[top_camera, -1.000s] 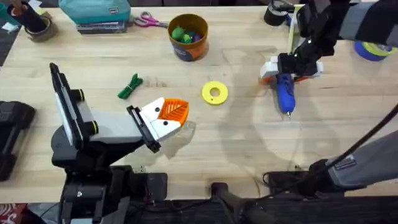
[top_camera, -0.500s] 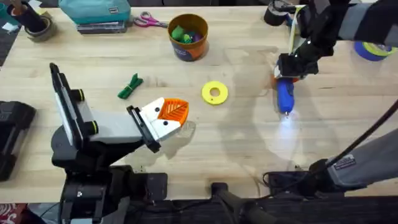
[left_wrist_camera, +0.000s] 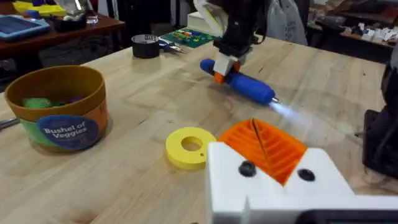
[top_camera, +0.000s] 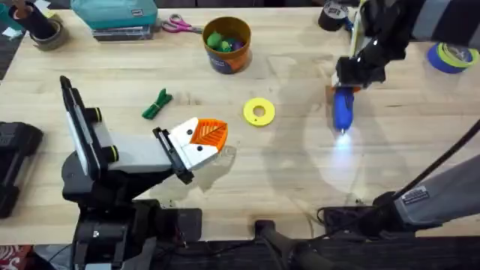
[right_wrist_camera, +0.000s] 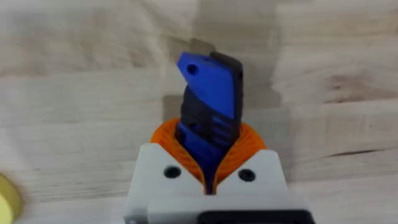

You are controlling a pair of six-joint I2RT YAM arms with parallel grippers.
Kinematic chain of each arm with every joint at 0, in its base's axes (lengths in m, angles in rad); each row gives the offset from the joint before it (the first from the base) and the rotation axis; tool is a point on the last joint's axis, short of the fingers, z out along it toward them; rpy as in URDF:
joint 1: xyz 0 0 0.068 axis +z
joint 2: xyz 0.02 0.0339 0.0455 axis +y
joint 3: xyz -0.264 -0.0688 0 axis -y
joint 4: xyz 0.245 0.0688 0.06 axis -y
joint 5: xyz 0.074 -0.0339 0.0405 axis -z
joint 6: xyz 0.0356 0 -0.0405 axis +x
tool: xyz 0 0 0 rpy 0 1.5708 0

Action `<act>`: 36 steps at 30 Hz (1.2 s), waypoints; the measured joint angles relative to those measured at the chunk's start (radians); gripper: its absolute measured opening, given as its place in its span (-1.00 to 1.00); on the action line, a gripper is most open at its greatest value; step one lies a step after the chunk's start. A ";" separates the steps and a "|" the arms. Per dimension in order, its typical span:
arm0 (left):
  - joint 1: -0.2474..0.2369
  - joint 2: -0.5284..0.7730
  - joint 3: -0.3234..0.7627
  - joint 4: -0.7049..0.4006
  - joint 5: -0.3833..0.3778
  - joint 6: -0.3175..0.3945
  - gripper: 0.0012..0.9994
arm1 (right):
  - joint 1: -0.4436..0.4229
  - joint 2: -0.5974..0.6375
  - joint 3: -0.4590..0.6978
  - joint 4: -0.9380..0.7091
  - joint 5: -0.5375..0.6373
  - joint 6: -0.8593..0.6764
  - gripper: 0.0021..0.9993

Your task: Pick up the gripper from the table and insert it into the empty holder that is missing its gripper. Then pick up a screw, insert it into the mounting hole, and use the screwdriver to tighten it. Finally, clean up the table by picking up the vegetable and placing it into the bucket.

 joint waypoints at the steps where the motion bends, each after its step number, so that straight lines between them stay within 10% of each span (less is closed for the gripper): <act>1: 0.000 0.000 0.000 0.000 0.000 0.000 -0.99 | 0.000 -0.004 0.017 0.001 -0.002 0.004 -0.96; 13: 0.000 0.000 0.000 0.000 0.000 0.000 -0.99 | 0.063 -0.232 0.334 0.141 -0.127 0.028 -0.96; 36: 0.000 0.000 0.000 0.000 0.000 0.000 -0.99 | 0.430 -0.413 0.344 0.771 -0.851 0.010 -0.96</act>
